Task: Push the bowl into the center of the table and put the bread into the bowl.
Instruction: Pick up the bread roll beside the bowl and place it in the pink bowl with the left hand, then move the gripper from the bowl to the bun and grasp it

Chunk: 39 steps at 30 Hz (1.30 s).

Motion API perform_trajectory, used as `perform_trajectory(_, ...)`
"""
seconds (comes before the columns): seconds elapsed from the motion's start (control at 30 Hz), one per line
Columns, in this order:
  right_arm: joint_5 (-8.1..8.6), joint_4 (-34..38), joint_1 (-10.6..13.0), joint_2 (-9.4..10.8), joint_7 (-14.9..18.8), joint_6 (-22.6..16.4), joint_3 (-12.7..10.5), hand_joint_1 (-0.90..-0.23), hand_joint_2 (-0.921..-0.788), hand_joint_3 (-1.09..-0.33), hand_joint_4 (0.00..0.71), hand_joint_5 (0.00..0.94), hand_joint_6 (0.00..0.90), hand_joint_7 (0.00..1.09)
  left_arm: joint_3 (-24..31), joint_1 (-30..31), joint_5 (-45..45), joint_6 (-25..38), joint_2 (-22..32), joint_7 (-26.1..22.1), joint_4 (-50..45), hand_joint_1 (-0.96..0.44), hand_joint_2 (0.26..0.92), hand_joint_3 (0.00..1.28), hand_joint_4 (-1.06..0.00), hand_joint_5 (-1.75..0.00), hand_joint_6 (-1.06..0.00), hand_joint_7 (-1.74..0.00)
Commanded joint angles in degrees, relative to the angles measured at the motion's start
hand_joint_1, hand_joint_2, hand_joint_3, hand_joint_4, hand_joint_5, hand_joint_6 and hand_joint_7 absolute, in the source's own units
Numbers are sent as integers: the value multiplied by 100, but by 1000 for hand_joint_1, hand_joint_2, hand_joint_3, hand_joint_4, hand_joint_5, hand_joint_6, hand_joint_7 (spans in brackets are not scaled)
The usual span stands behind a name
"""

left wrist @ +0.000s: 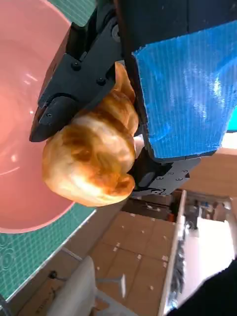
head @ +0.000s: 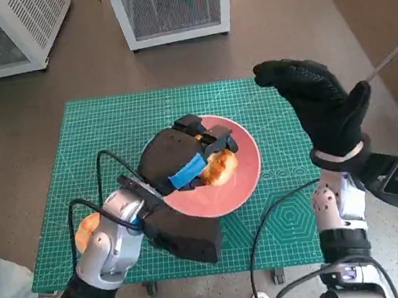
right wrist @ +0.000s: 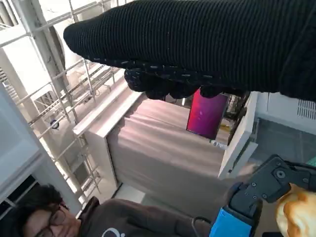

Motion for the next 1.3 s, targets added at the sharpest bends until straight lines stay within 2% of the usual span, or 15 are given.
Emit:
perform_trajectory(0.03,-19,36,151,-23,-27,-32,-13,-588,-921,-621,249,0,326,6,-74,81,333,170,57,-235,-286,-113,804,27,-363,-162,-451,-219)
perform_trajectory(0.1,-34,58,146,-21,-35,-59,-12,-584,-921,-621,249,0,326,6,-79,71,445,173,109,-306,-345,-198,786,12,-322,-67,-423,-105)
perform_trajectory(0.27,-41,111,134,-23,-40,-85,-14,-583,-921,-620,248,0,326,6,3,82,511,218,150,-520,-528,-300,776,3,-253,-11,-392,-27)
perform_trajectory(0.5,-45,104,155,-11,-50,-111,-3,-584,-921,-618,248,0,326,6,263,240,240,411,137,-833,-964,-330,774,1,-190,-1,-353,-2)
perform_trajectory(0.9,-24,16,248,35,-72,-111,31,-585,-921,-615,245,0,326,6,970,842,-287,1147,54,-1359,-2219,-404,776,1,-113,0,-276,0)
perform_trajectory(1.03,-24,-44,291,58,-91,-98,52,-585,-921,-614,245,0,326,6,1325,1103,-413,1392,168,-1606,-2819,-413,776,1,-109,0,-271,0)
perform_trajectory(1.3,-4,-170,377,66,-122,-37,70,-582,-921,-613,244,0,326,5,2505,1799,-841,1874,605,-2208,-4071,-391,766,0,-104,0,-270,0)
